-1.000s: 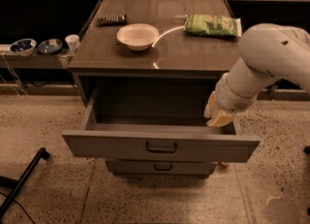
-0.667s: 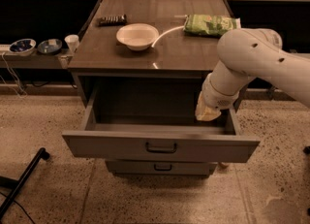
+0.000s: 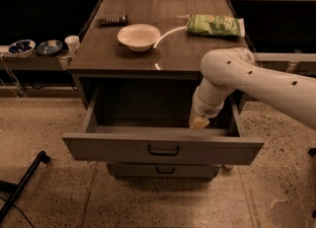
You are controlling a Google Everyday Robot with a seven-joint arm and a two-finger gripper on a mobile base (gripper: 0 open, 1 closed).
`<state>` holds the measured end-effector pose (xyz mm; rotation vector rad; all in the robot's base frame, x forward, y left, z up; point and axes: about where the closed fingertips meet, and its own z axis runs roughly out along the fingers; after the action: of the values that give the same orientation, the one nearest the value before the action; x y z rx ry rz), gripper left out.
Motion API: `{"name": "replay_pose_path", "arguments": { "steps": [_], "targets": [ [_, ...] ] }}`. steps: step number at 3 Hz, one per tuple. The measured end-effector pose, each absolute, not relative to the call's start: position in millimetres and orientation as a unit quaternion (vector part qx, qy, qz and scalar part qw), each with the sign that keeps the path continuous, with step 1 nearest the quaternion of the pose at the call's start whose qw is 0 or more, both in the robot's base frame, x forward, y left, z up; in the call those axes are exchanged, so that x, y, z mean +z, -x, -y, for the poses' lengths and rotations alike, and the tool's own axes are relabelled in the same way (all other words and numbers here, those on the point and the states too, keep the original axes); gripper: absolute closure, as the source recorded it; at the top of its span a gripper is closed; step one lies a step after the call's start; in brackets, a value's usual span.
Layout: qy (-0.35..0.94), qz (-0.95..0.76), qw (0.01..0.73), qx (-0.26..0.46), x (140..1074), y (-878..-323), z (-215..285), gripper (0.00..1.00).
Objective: Open top drawer
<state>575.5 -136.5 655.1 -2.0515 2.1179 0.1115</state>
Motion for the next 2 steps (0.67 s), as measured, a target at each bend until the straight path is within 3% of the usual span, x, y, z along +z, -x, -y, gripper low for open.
{"name": "replay_pose_path", "arguments": {
  "steps": [2],
  "targets": [
    [0.703,-0.703,0.059,0.087,618,-548,126,1.00]
  ]
}}
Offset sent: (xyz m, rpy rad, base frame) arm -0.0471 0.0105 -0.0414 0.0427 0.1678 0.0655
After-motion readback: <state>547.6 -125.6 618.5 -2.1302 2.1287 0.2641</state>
